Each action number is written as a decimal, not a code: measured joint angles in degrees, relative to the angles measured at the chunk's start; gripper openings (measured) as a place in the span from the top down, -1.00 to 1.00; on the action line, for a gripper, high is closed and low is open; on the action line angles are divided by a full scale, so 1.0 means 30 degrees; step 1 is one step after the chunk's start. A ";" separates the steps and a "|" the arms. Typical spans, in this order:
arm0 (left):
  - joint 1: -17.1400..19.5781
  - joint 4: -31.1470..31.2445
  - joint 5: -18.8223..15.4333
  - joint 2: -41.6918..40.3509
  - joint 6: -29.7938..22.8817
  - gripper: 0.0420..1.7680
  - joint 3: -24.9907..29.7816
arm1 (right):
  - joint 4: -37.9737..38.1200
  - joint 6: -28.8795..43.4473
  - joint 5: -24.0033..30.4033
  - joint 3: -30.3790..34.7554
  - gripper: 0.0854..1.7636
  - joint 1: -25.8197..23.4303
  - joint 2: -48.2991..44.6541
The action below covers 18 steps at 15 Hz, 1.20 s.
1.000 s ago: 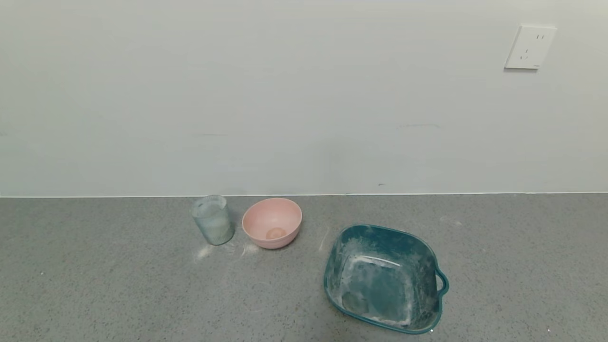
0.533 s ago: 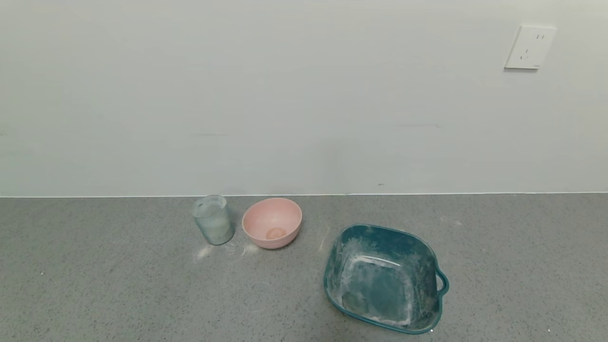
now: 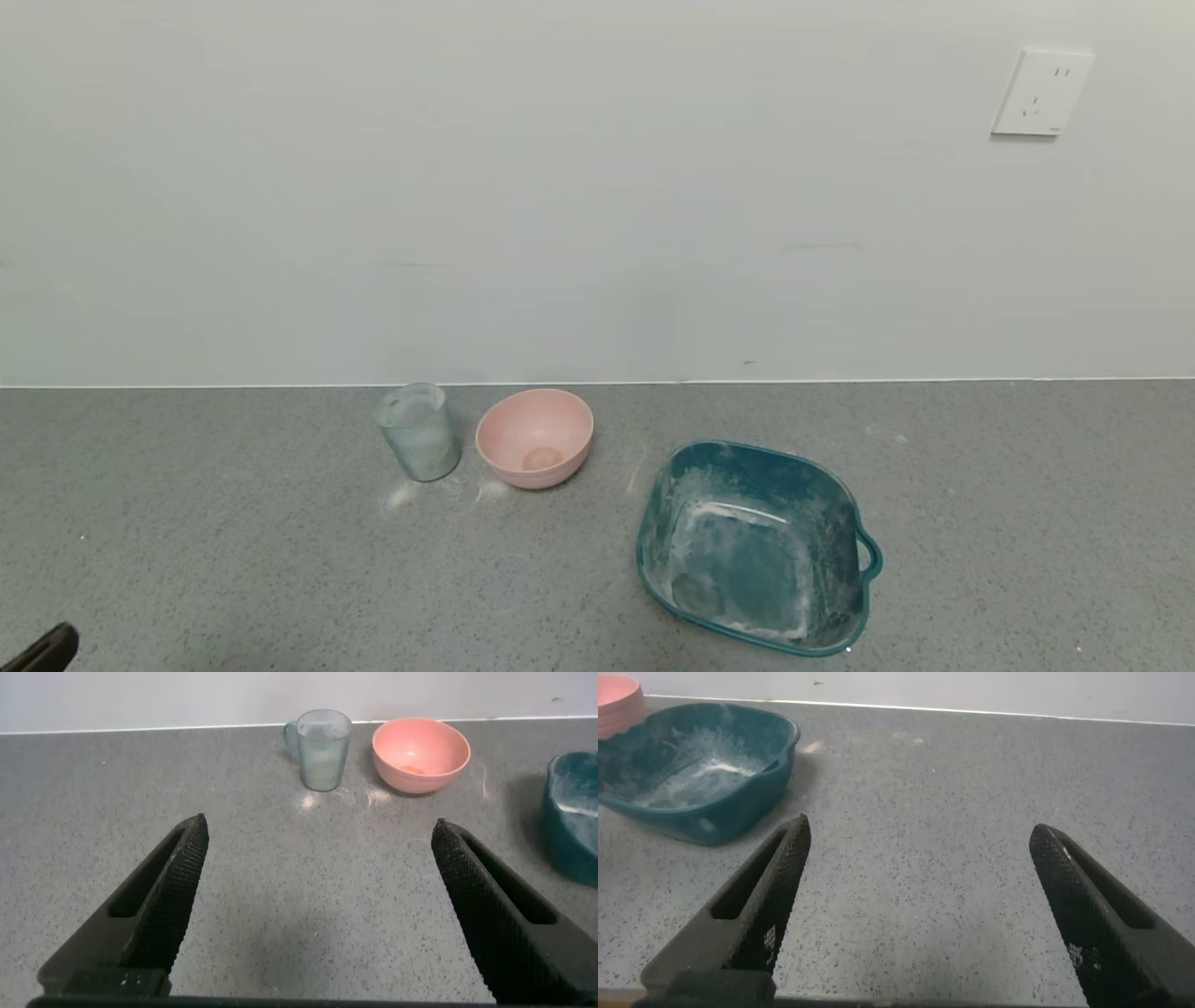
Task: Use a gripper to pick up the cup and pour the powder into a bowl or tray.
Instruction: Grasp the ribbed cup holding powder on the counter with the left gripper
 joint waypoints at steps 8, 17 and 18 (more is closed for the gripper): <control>0.0175 -0.0305 -0.0130 1.0248 -0.0199 -0.94 -0.4202 | 0.0000 0.0008 -0.0008 0.0000 -0.94 0.0000 0.0000; 0.0394 -0.7509 -0.0971 1.8643 -0.0199 -0.94 -0.2686 | 0.0000 0.0000 0.0000 0.0000 -0.94 0.0000 0.0000; 0.0394 -0.8245 -0.1430 1.9322 -0.0175 -0.94 -0.2475 | 0.0008 0.0000 -0.0008 0.0000 -0.94 0.0000 0.0000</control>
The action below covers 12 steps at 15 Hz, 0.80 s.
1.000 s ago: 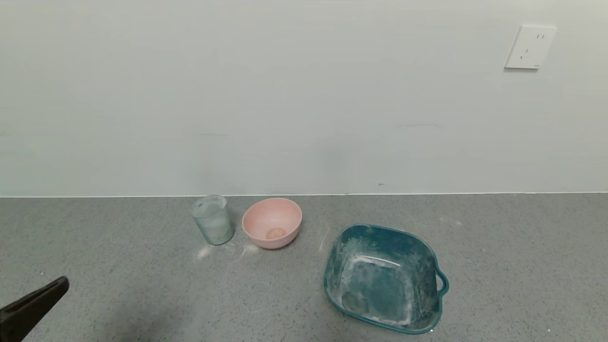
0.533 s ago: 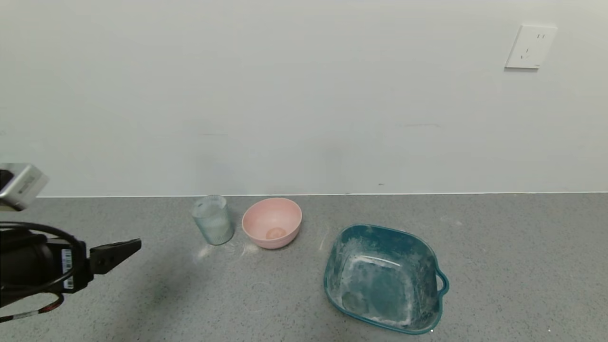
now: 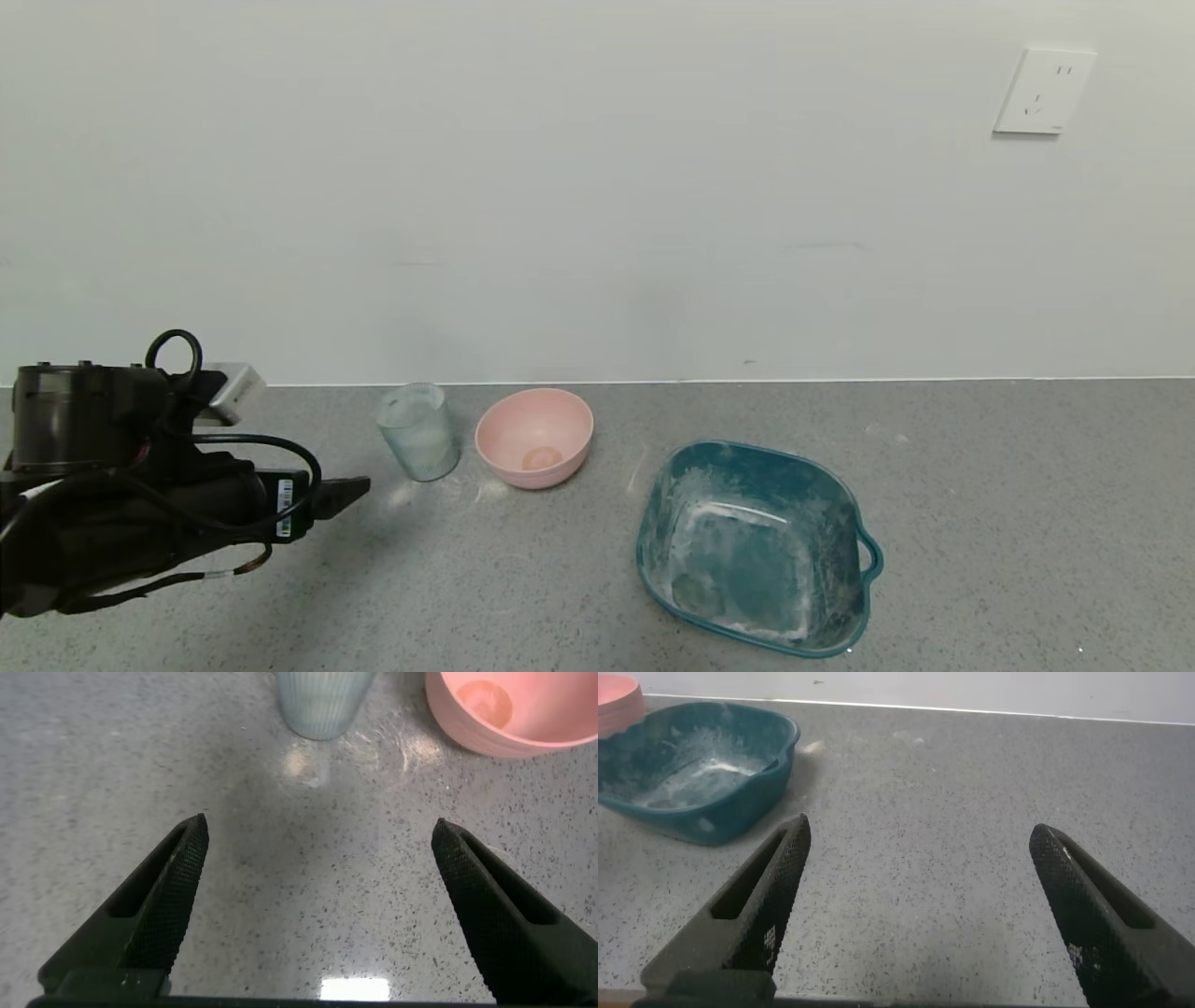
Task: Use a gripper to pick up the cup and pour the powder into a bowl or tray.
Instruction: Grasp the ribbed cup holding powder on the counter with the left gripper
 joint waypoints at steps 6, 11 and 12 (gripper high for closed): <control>-0.0020 -0.4173 -0.1012 0.3263 0.0065 -0.94 0.0605 | -0.0008 0.0000 0.0000 0.0000 -0.94 0.0000 0.0000; -0.0049 -0.8318 -0.1443 0.5835 0.0065 -0.94 0.0792 | -0.0008 -0.0004 0.0000 0.0000 -0.94 0.0000 0.0000; -0.0057 -0.9009 -0.1426 0.6441 0.0012 -0.94 0.0727 | -0.0008 0.0000 0.0008 0.0000 -0.94 0.0000 0.0000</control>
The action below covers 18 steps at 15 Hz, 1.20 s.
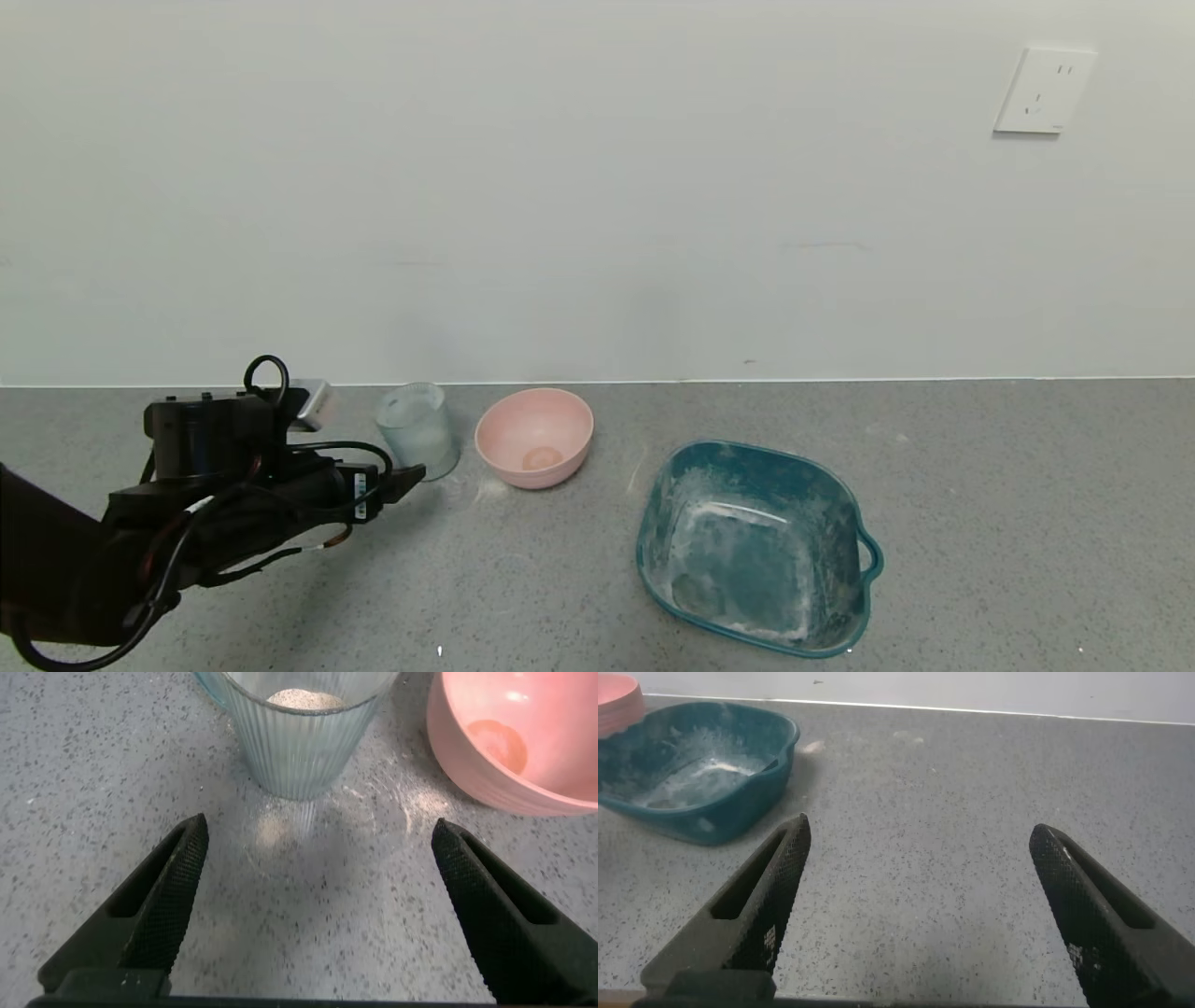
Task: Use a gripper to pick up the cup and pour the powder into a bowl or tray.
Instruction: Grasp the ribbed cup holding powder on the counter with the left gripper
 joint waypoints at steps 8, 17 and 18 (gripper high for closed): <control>-0.0297 -0.3803 0.0049 0.3779 -0.0114 -0.94 -0.0597 | 0.0000 0.0008 0.0000 0.0000 -0.94 0.0000 0.0000; -0.0658 -0.3921 0.1187 0.5266 -0.0264 -0.94 -0.2085 | 0.0000 0.0008 0.0000 0.0000 -0.94 0.0000 0.0000; -0.0711 -0.4161 0.1317 0.5421 -0.0337 -0.94 -0.2308 | 0.0000 0.0016 0.0000 0.0000 -0.94 0.0000 0.0000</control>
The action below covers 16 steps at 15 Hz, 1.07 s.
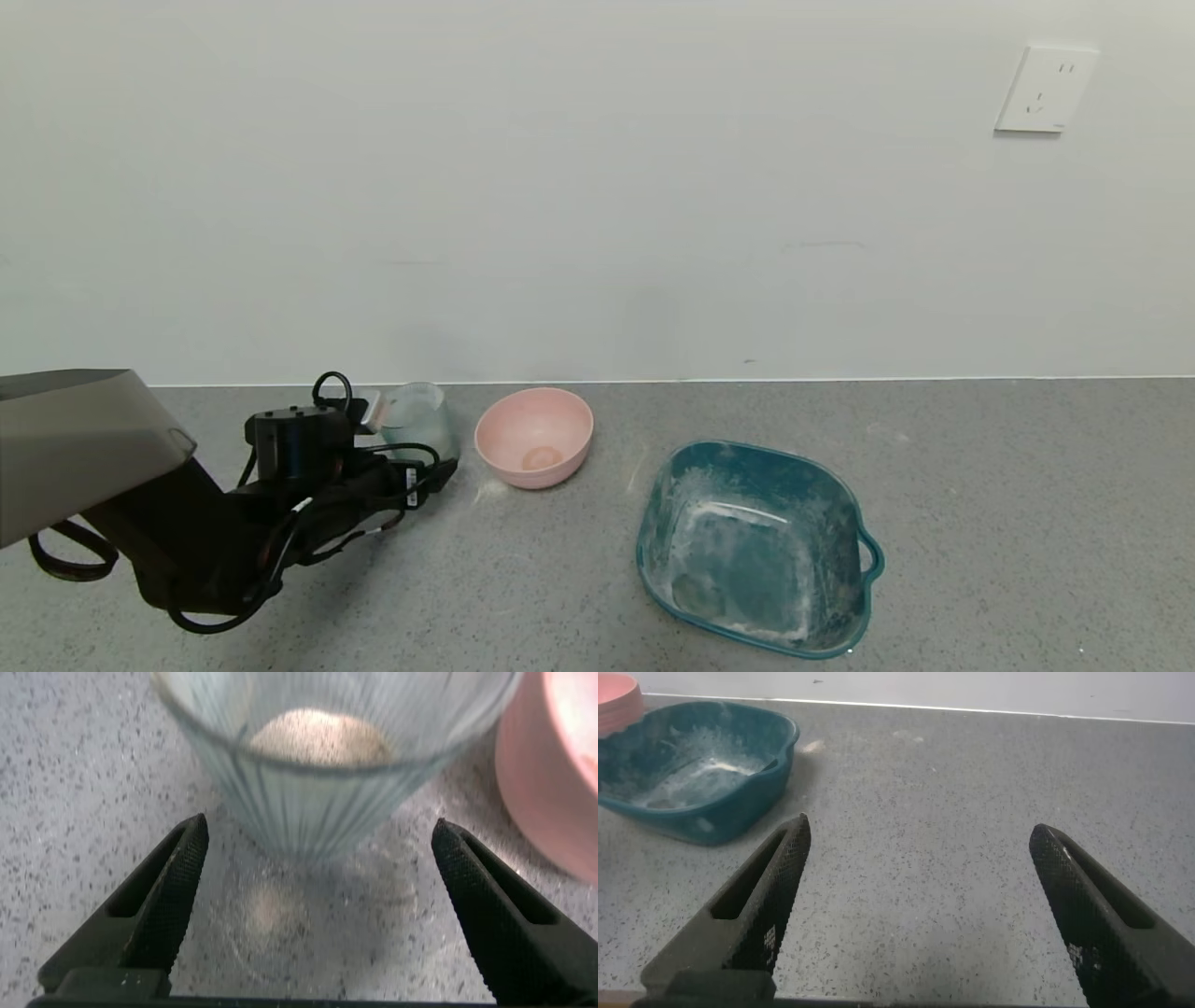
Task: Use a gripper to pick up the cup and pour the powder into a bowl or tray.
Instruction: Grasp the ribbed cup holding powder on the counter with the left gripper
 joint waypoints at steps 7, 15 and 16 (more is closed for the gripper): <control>-0.0516 -0.1260 0.1601 0.1024 -0.0284 -0.94 -0.0780 | 0.0000 -0.0016 0.0000 0.0000 -0.94 0.0000 0.0000; -0.1004 -0.3084 0.2869 0.1812 -0.0752 -0.94 -0.1333 | 0.0000 -0.0008 0.0000 0.0000 -0.94 0.0000 0.0000; -0.1061 -0.3271 0.3007 0.1987 -0.0723 -0.94 -0.1296 | 0.0008 -0.0008 0.0000 0.0000 -0.94 0.0000 0.0000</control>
